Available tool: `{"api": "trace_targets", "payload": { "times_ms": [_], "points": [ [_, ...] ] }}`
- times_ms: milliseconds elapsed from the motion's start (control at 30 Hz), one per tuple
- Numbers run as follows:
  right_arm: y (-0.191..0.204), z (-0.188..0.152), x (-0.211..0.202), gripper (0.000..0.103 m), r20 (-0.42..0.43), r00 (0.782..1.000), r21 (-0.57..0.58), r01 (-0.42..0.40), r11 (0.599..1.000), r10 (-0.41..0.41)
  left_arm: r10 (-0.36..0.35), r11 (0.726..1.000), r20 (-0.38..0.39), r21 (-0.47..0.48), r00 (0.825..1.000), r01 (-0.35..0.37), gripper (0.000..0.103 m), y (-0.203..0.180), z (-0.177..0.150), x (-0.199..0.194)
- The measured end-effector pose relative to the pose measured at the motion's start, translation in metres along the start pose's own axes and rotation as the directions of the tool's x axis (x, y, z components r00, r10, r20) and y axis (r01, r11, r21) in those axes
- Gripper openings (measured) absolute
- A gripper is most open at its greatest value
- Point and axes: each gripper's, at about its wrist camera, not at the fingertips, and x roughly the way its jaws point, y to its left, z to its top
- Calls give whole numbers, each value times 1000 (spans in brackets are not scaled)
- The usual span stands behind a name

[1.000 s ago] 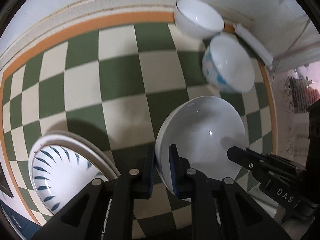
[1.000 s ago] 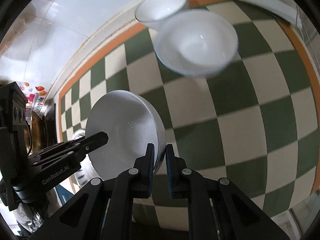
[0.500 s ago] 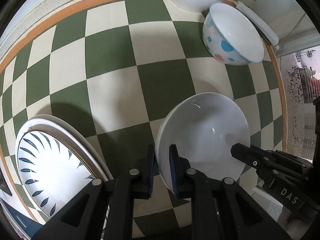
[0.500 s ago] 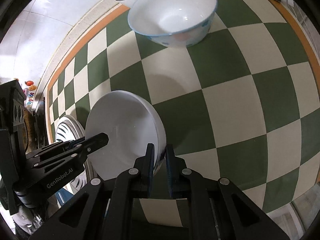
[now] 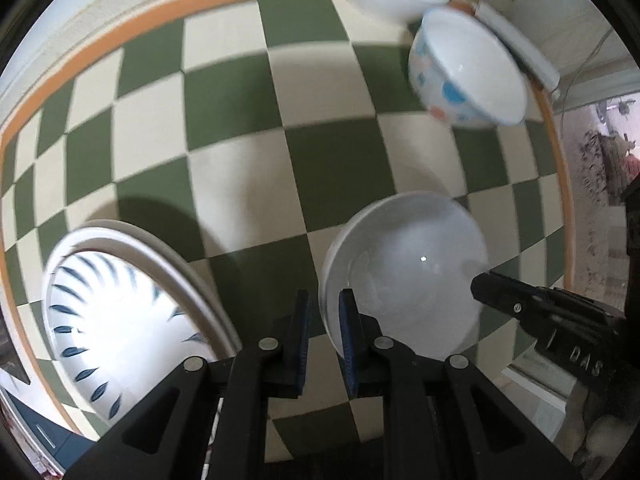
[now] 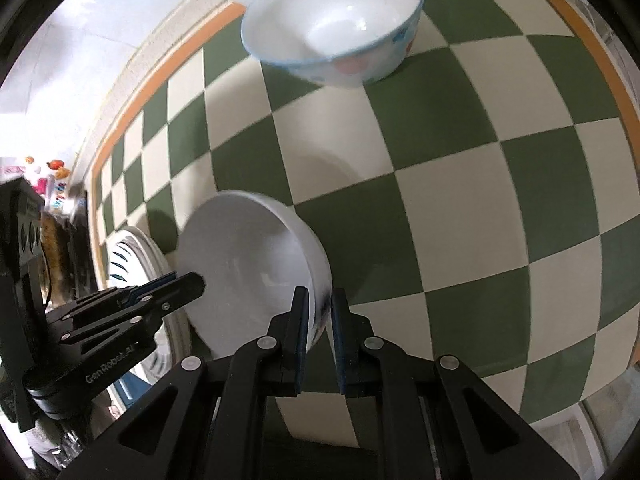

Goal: Organize plates and bowls

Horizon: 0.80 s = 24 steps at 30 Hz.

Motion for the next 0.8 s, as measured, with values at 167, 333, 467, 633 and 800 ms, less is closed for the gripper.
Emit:
{"api": "trace_targets", "payload": {
  "times_ms": [167, 333, 467, 633, 800],
  "points": [
    [-10, 11, -42, 37, 60, 997, 17, -52, 999, 51, -21, 1000, 122, -4, 992, 21, 29, -8, 22, -45],
    [-26, 45, -76, 61, 138, 988, 37, -77, 996, 72, -40, 998, 167, -38, 985, 47, 34, -12, 77, -52],
    [-42, 83, -87, 61, 202, 978, 71, -64, 995, 48, -68, 996, 148, -44, 987, 75, 34, -18, 115, -45],
    [-53, 120, -80, 61, 210, 977, 94, -45, 995, 25, -94, 995, 92, -30, 991, 97, 34, -34, 155, -24],
    [-53, 141, -63, 61, 188, 982, 82, -16, 996, 0, -86, 996, 22, -17, 996, 86, 34, -47, 174, 3]
  ]
}}
